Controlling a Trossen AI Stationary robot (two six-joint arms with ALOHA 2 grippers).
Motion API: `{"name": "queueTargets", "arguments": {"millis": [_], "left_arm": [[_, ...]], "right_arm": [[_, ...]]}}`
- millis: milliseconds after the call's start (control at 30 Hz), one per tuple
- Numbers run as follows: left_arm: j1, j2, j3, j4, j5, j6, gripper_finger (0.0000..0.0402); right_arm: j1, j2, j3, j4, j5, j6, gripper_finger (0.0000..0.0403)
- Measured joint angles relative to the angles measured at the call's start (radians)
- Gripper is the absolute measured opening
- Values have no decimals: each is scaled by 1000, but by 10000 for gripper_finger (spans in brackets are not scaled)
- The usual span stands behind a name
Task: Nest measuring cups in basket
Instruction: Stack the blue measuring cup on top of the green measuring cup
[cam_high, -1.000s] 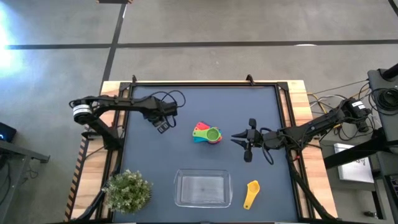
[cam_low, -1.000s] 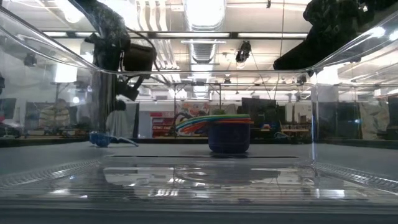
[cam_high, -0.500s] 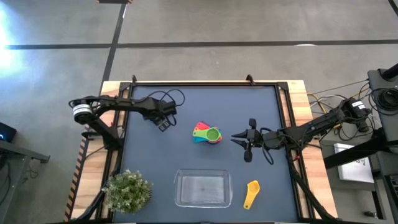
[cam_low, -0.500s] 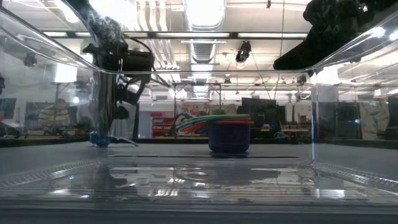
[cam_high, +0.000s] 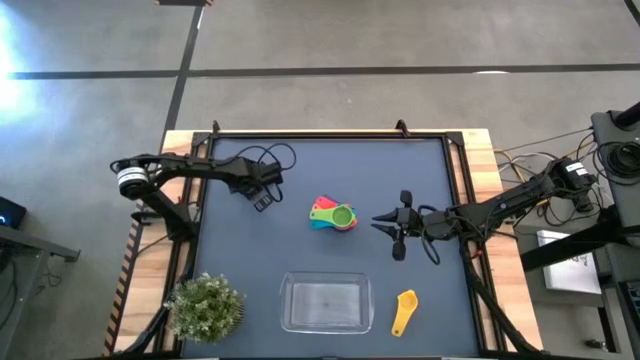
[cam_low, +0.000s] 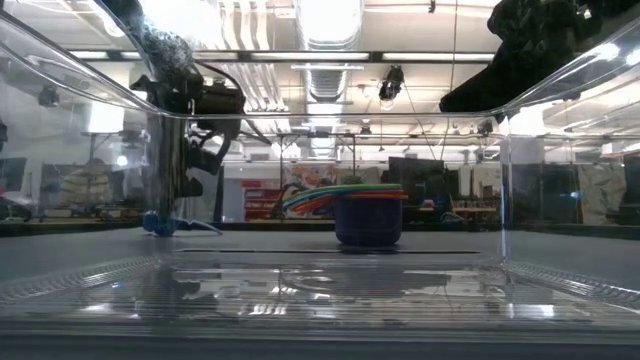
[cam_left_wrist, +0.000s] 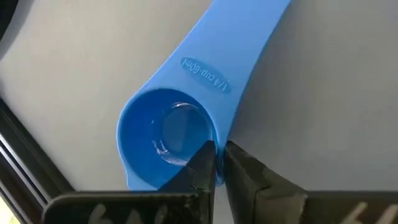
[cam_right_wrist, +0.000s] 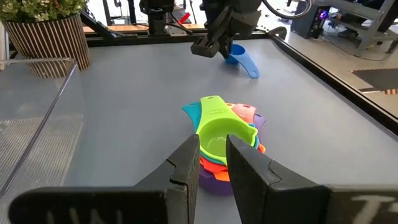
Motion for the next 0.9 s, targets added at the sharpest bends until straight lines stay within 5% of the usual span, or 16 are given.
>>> {"name": "queueTargets", "arguments": {"millis": [400, 900], "left_arm": [[-80, -54, 173, -18, -4, 95, 1], [-461, -9, 486, 130, -27, 514, 0]], "right_arm": [[0, 0, 0, -1, 0, -6, 68], [0, 0, 0, -3, 0, 38, 68]]}}
